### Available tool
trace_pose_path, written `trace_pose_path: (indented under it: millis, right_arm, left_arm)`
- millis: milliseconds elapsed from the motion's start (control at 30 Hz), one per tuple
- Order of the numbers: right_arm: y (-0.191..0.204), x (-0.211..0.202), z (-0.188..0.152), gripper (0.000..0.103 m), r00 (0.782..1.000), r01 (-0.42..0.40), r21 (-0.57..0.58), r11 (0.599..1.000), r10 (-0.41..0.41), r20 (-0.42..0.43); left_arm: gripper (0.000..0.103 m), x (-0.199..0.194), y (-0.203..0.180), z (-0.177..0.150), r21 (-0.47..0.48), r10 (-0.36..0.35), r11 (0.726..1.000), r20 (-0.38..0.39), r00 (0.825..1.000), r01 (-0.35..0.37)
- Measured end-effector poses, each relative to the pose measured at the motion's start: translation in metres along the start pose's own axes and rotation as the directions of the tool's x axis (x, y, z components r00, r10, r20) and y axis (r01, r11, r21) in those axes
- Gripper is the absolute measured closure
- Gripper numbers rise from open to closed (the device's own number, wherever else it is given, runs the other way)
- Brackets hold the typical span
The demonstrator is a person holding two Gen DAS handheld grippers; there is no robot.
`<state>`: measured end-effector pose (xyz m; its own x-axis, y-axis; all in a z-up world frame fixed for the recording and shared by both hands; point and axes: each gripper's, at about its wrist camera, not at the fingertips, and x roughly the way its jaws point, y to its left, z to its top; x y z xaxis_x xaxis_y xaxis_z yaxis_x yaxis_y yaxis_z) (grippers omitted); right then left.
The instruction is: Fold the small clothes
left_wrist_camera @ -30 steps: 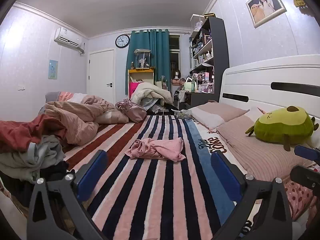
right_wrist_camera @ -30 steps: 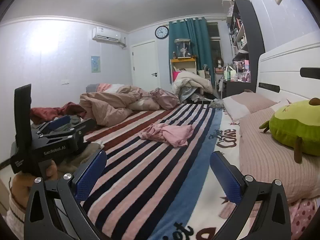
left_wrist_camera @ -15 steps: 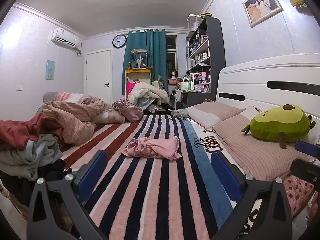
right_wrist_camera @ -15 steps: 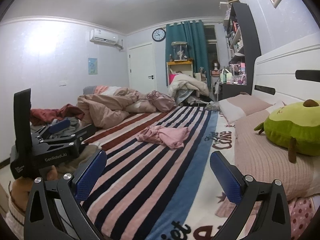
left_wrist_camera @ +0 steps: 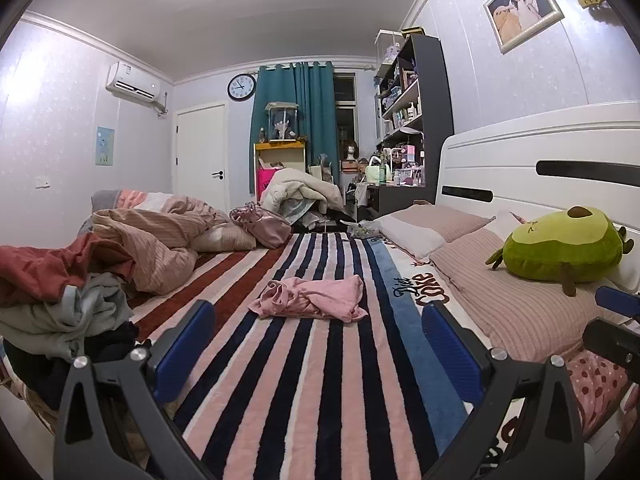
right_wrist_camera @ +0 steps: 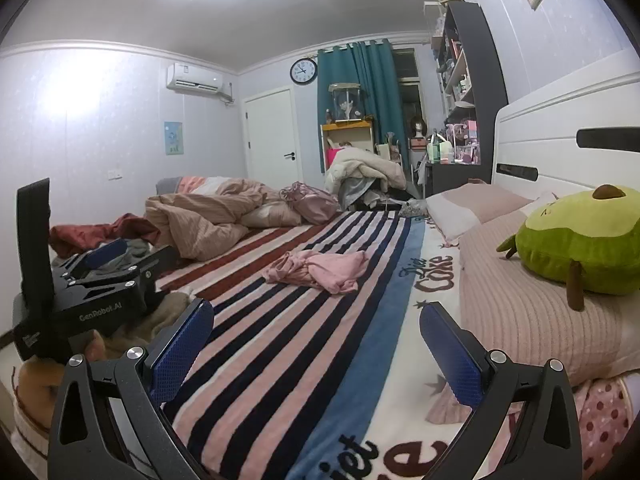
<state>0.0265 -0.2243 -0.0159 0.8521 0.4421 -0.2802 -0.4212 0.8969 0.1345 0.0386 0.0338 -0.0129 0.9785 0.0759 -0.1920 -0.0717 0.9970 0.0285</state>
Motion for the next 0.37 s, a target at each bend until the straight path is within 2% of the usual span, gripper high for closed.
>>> trace_pose_path:
  millis: [367]
  right_arm:
    - [-0.0011,-0.0039,-0.0007,0.000,1.000,0.012,-0.003,1.000,-0.012,0.008]
  left_arm:
    - [0.001,-0.0052,-0.0025,-0.0012,0.003,-0.009,1.000,-0.001,1.000,0.009]
